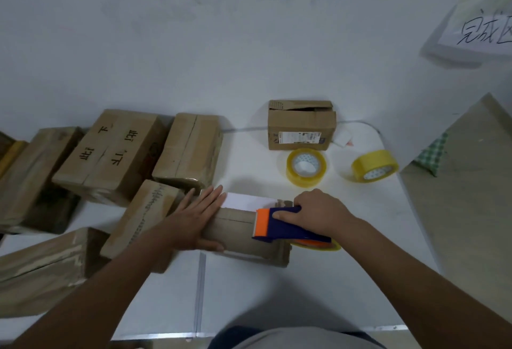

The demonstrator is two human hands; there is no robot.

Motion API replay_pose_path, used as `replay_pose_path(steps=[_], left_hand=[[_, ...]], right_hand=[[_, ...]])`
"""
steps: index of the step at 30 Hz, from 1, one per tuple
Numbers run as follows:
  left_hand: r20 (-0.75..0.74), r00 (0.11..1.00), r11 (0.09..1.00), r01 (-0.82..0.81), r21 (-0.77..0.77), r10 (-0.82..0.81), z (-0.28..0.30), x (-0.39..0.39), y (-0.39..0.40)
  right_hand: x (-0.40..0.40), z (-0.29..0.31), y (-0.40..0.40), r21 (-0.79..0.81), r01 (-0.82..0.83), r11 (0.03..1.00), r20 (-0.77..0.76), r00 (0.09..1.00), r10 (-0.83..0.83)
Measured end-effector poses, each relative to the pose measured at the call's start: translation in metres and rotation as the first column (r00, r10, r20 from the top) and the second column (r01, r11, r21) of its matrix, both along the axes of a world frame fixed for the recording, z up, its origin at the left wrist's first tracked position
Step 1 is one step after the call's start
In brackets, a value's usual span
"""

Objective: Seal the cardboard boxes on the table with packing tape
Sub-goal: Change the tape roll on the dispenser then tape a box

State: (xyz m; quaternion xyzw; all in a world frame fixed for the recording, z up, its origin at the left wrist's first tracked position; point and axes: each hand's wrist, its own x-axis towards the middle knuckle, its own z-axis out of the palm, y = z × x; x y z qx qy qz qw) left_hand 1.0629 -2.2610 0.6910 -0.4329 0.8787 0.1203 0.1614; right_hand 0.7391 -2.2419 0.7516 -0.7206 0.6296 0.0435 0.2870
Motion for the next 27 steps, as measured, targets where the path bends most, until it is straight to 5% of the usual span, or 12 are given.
replay_pose_path(steps=[8,23,27], left_hand=[[-0.138,0.988,0.997,0.057,-0.046,-0.063,-0.014,-0.049,0.024],[-0.088,0.993,0.989,0.071,-0.132,-0.083,-0.007,-0.053,0.026],[-0.242,0.961,0.982,-0.162,-0.096,0.135,0.000,-0.096,0.036]], right_hand=[[-0.002,0.000,-0.002,0.012,-0.014,1.000,-0.014,1.000,0.014],[-0.077,-0.030,0.025,0.062,0.069,0.996,0.097,0.992,-0.074],[-0.080,-0.037,0.030,0.076,0.073,0.994,0.144,0.986,-0.083]])
